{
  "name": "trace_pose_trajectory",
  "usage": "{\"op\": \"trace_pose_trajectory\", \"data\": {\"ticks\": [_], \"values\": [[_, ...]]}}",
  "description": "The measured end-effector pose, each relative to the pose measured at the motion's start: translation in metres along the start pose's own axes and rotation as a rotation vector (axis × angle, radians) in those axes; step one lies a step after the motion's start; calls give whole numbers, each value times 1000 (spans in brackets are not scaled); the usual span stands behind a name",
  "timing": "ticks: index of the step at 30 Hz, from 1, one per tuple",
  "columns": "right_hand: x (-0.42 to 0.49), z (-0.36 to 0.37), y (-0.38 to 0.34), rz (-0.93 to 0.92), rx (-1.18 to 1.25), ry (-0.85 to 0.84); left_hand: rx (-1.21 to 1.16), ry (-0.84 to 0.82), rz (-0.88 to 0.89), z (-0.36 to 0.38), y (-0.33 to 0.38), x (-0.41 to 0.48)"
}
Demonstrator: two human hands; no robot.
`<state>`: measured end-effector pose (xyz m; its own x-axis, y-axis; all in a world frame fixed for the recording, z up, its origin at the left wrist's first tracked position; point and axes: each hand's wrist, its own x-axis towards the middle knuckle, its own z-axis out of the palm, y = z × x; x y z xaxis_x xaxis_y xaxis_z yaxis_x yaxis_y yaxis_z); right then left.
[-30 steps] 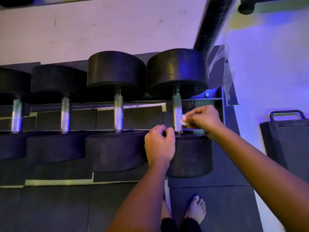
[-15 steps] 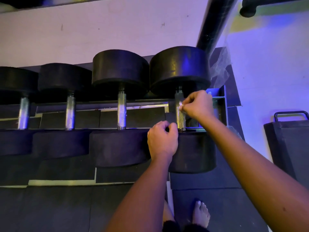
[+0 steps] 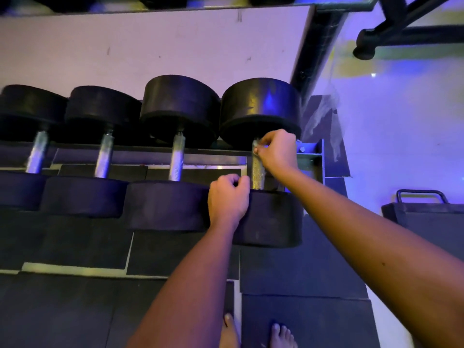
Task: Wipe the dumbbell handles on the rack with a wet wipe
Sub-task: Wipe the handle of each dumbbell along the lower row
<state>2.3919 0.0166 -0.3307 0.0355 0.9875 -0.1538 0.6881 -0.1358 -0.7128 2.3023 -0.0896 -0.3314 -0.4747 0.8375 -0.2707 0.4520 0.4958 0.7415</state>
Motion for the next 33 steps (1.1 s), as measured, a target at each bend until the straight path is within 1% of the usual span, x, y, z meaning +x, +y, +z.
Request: {"op": "trace_pose_trajectory", "data": {"ticks": [3, 7, 13, 15, 19, 23, 26, 31, 33], "values": [[-3, 9, 1, -50, -139, -27, -5, 9, -4, 1, -2, 1], [-3, 8, 9, 26, -146, -82, -7, 7, 2, -1, -1, 0], [-22, 5, 19, 59, -254, -256, -5, 8, -1, -1, -1, 0], [-19, 3, 16, 43, -246, -233, -4, 6, 0, -1, -1, -1], [1, 0, -1, -40, -179, -83, -28, -6, -5, -1, -3, -1], [10, 7, -9, -30, -210, -51, -25, -10, -5, -2, -1, -2], [1, 8, -4, -5, -251, -103, -21, -13, 0, -2, -2, -2], [-20, 5, 6, 16, -339, -275, -15, 2, 9, 1, -6, 1], [-18, 2, 3, 1, -362, -314, -20, 9, 20, 1, -6, 1]]}}
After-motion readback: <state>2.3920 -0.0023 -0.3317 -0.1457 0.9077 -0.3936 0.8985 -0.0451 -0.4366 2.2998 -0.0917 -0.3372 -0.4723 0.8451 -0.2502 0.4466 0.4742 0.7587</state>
